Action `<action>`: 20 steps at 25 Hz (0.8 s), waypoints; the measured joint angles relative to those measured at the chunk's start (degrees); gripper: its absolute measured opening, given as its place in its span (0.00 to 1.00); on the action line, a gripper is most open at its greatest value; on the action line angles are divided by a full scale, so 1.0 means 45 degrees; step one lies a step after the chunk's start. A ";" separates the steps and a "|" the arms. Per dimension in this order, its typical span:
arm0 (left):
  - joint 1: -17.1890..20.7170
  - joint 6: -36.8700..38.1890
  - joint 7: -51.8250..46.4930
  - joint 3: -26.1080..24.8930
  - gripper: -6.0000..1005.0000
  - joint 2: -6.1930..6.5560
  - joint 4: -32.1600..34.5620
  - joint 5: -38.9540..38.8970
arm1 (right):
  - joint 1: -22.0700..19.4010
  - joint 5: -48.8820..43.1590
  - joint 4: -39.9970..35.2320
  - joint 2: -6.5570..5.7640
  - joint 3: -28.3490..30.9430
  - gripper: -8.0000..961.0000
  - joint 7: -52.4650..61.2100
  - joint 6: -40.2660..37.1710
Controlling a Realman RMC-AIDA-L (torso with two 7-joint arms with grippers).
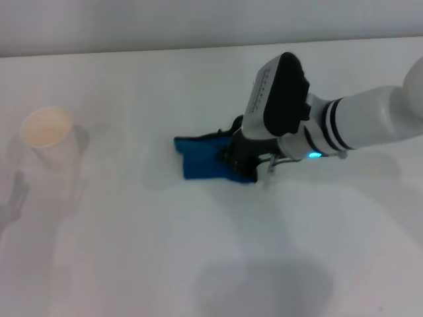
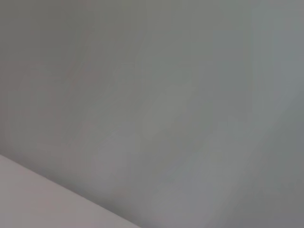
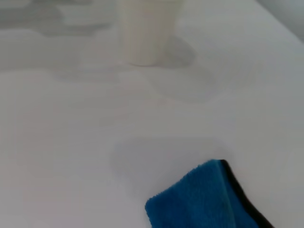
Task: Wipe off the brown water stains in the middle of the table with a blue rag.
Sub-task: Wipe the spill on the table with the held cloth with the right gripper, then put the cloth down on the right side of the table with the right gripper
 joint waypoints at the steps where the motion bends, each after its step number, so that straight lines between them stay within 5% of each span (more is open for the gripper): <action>1: 0.0000 0.0002 -0.0008 0.0001 0.88 0.0003 -0.0005 -0.0001 | 0.0030 -0.0116 0.0128 -0.0007 0.0128 0.08 -0.0005 0.0153; 20: 0.0037 0.0206 -0.0021 0.0000 0.88 0.0026 -0.0137 0.0000 | -0.0315 -0.1443 0.0625 -0.0139 0.2707 0.10 -0.0124 -0.0908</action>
